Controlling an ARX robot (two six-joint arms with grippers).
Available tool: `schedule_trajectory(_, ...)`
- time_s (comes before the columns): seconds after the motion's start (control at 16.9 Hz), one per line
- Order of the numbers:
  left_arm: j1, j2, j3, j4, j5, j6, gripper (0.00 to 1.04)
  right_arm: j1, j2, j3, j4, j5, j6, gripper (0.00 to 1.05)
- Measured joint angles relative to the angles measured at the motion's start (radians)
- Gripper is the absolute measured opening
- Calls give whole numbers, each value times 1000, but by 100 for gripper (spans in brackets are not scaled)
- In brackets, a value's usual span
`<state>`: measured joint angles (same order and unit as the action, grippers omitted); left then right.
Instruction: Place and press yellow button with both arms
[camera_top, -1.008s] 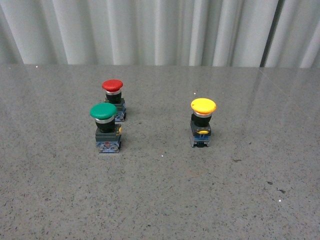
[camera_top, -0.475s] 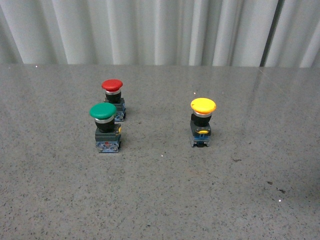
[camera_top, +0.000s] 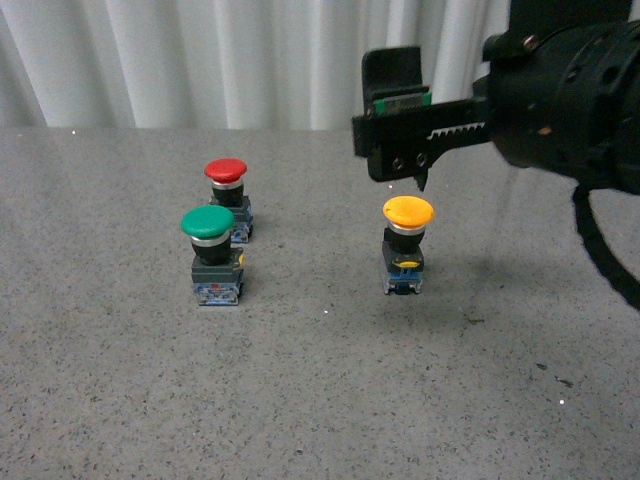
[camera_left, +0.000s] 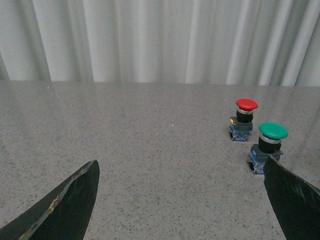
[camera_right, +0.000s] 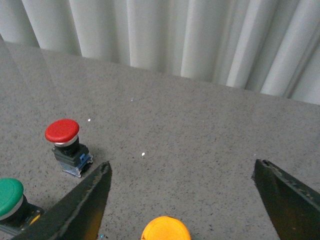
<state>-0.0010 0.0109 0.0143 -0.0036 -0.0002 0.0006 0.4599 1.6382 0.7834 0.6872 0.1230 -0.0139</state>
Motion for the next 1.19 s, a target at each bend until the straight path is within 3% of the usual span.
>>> schedule_trajectory(0.12, 0, 0, 0, 0, 0, 0, 98, 14, 47, 29, -26, 3, -11, 69)
schedule_trajectory(0.47, 0, 0, 0, 0, 0, 0, 98, -6, 120, 83, -121, 11, -13, 5)
schedule_trajectory(0.71, 0, 0, 0, 0, 0, 0, 98, -50, 94, 87, -234, -29, 14, 2)
schedule_trajectory(1.19, 0, 0, 0, 0, 0, 0, 98, -14, 63, 87, -239, -56, 25, 2)
